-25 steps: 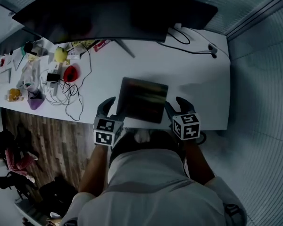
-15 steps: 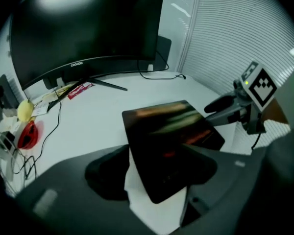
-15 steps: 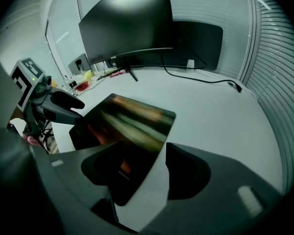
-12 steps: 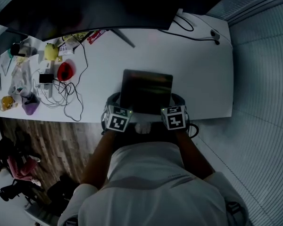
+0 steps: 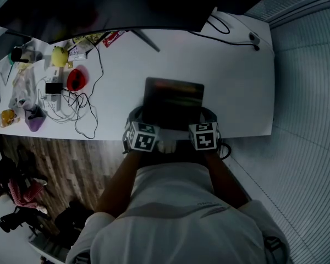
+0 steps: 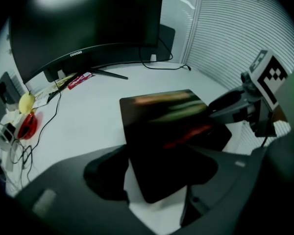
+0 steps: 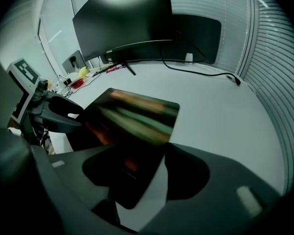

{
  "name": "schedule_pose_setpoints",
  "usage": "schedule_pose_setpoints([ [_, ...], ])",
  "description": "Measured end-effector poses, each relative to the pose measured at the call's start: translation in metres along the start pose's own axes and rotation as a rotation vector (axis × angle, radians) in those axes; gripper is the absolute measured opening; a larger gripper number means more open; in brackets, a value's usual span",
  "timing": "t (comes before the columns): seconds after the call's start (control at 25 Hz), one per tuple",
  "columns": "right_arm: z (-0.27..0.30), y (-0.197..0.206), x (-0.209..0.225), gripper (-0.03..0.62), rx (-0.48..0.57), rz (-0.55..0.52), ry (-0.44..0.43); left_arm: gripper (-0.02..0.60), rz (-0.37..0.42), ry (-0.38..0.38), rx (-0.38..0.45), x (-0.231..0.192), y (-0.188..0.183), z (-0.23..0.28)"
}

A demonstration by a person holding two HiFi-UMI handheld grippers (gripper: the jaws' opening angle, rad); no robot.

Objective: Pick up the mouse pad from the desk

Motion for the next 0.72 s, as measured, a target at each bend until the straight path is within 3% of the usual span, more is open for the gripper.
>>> schedule_pose_setpoints([
  [0.32, -0.002, 0.0, -0.003, 0.213, 0.011, 0.021, -0.012, 0.265, -0.03, 0.003, -0.049, 0.002, -0.003, 0.001],
  [0.36, -0.001, 0.002, -0.007, 0.142, 0.018, 0.029, -0.019, 0.234, -0.034, 0.002, -0.046, 0.004, -0.004, 0.001],
  [0.48, 0.001, 0.006, -0.018, 0.057, 0.043, 0.039, -0.028, 0.157, -0.053, 0.013, -0.041, 0.008, -0.006, 0.001],
  [0.72, -0.001, 0.004, -0.016, 0.049, 0.048, 0.056, -0.095, 0.054, -0.068, 0.058, 0.015, 0.012, -0.012, -0.006],
])
Point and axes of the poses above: the fingertips, and each gripper's own axes: z forward along the fingers, x to its right, y out of its underside, the point moved 6 cm from there along -z, backward along the fingers, and after that the axes turned 15 degrees about z, right-handed, at the moved point
